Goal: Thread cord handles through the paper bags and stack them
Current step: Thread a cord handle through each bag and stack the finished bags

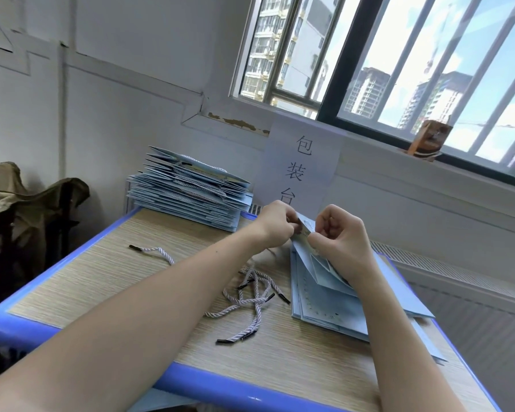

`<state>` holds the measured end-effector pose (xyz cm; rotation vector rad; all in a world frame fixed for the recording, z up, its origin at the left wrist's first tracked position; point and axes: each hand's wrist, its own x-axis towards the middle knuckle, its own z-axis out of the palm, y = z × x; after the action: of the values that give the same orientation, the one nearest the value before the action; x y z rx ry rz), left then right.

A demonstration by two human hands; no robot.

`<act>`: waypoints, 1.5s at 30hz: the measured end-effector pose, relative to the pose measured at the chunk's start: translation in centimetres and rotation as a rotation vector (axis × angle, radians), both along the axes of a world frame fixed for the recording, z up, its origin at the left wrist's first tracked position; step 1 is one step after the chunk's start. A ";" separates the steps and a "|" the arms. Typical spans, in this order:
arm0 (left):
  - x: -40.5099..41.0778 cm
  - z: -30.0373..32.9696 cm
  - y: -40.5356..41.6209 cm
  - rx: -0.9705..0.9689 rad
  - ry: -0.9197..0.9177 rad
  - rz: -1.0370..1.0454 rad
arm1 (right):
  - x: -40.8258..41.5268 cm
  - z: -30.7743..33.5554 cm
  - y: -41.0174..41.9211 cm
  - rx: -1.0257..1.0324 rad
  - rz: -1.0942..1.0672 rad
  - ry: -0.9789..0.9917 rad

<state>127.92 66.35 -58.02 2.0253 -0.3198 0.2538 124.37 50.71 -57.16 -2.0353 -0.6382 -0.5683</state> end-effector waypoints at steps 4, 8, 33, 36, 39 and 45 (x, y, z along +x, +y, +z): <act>0.1 0.1 0.3 0.067 0.007 -0.049 | 0.1 -0.1 -0.1 -0.004 -0.017 -0.002; 0.1 0.3 0.5 0.094 0.036 -0.098 | 0.4 -0.2 -0.4 0.004 -0.063 0.007; -0.1 0.9 0.9 0.061 -0.167 -0.030 | 0.7 -0.1 -0.3 0.201 0.008 0.047; 0.4 1.0 1.4 0.010 -0.014 0.030 | 0.8 0.0 -0.4 0.225 -0.006 0.049; 0.3 0.5 1.6 -0.017 0.211 -0.066 | 0.7 0.0 -0.5 0.211 -0.014 0.032; 0.0 0.7 1.7 -0.124 0.286 -0.214 | 0.9 0.0 -0.6 0.187 -0.040 0.039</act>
<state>127.93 68.02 -57.27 1.8576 -0.3284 -0.1449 125.22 50.07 -57.16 -1.8820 -0.5034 -0.5883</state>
